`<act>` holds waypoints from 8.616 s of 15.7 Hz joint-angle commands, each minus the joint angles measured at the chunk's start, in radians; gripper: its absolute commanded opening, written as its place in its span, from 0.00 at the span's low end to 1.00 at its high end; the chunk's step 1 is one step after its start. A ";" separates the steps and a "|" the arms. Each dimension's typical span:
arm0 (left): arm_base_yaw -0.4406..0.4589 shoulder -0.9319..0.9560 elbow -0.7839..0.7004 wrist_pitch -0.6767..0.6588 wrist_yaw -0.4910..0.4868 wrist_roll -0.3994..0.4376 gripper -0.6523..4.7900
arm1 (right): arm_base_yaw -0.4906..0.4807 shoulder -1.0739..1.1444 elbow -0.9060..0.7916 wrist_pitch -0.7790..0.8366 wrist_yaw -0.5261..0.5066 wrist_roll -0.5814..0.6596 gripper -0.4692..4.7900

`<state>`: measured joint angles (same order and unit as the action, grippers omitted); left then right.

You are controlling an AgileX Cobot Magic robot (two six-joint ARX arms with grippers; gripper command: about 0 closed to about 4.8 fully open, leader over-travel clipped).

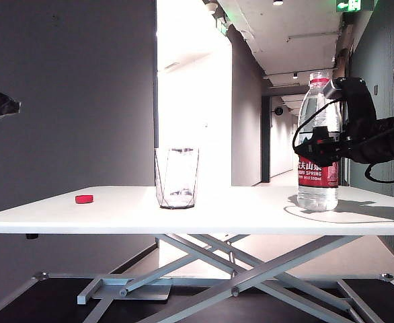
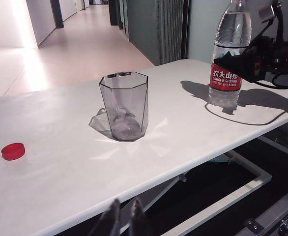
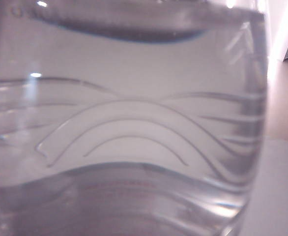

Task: Pick up the mineral water bottle on the table and pour water into the mug until it's half full.

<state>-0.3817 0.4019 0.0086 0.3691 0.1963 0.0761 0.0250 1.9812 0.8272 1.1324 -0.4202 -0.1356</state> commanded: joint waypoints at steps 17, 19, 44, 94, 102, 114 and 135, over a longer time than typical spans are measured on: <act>-0.001 0.000 0.001 -0.004 -0.002 0.002 0.17 | 0.022 -0.130 0.004 -0.165 -0.027 0.003 0.48; -0.001 0.000 0.001 -0.009 -0.002 0.002 0.17 | 0.033 -0.174 0.004 -0.241 -0.027 -0.029 0.48; -0.001 0.000 0.001 -0.010 -0.002 0.002 0.17 | 0.315 -0.288 0.293 -0.752 0.429 -0.397 0.48; -0.001 0.000 0.001 -0.016 -0.002 0.029 0.17 | 0.401 -0.056 0.471 -0.756 0.744 -1.250 0.48; -0.001 0.000 0.001 -0.016 -0.002 0.028 0.17 | 0.401 -0.056 0.470 -0.785 0.771 -1.388 0.48; -0.001 0.000 0.001 -0.027 -0.002 0.029 0.17 | 0.401 -0.056 0.470 -0.785 0.811 -1.436 0.48; -0.001 0.000 0.001 -0.032 -0.002 0.029 0.17 | 0.411 -0.056 0.470 -0.796 0.615 -0.325 0.48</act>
<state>-0.3820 0.4019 0.0086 0.3309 0.1940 0.1013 0.4389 1.9442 1.2877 0.2340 0.2008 -0.5140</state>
